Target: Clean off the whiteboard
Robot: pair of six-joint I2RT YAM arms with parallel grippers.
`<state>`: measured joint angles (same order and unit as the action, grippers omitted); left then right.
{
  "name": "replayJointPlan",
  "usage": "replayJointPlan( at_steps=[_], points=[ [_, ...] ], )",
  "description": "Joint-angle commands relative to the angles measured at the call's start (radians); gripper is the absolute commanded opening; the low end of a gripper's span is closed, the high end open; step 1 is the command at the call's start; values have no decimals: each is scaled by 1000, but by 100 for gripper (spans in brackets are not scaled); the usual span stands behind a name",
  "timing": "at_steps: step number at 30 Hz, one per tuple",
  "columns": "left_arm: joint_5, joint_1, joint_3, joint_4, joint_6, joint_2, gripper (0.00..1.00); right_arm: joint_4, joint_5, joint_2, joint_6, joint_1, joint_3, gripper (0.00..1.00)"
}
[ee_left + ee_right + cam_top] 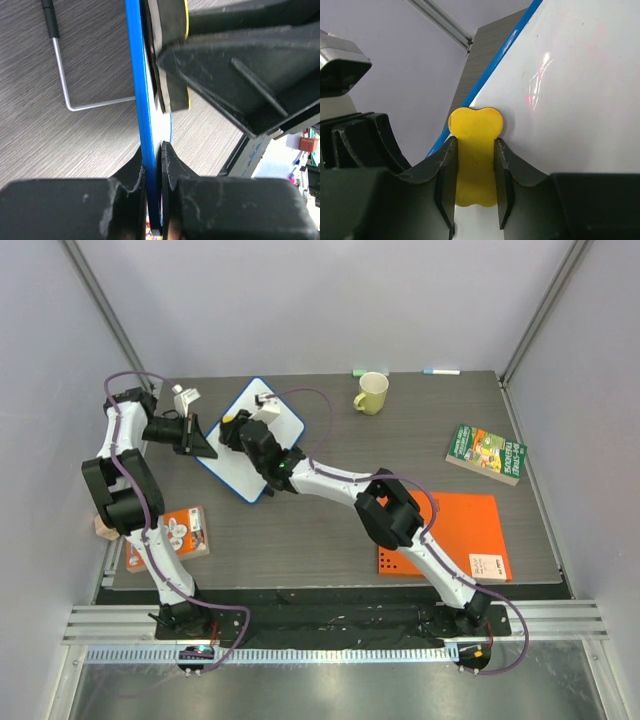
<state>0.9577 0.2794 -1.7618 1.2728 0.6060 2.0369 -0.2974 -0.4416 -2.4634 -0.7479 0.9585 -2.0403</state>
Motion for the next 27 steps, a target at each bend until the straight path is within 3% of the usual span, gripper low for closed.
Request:
replayJointPlan(
  at_steps=[1, 7, 14, 22, 27],
  points=[
    [65, -91, 16, 258, 150, -70, 0, 264, -18, -154, -2, -66, -43, 1],
    [61, -91, -16, 276, 149, -64, 0, 261, -111, -173, -21, -101, -72, 1],
    [56, -92, -27, 293, 156, -75, 0, 310, -112, -200, -108, -176, -121, 1],
    [76, -95, -45, 303, 149, -67, 0, 336, 53, -344, -30, -214, -431, 1],
    [75, -98, -45, 301, 149, -66, 0, 308, 188, -271, -30, -195, -269, 1]
  ],
)
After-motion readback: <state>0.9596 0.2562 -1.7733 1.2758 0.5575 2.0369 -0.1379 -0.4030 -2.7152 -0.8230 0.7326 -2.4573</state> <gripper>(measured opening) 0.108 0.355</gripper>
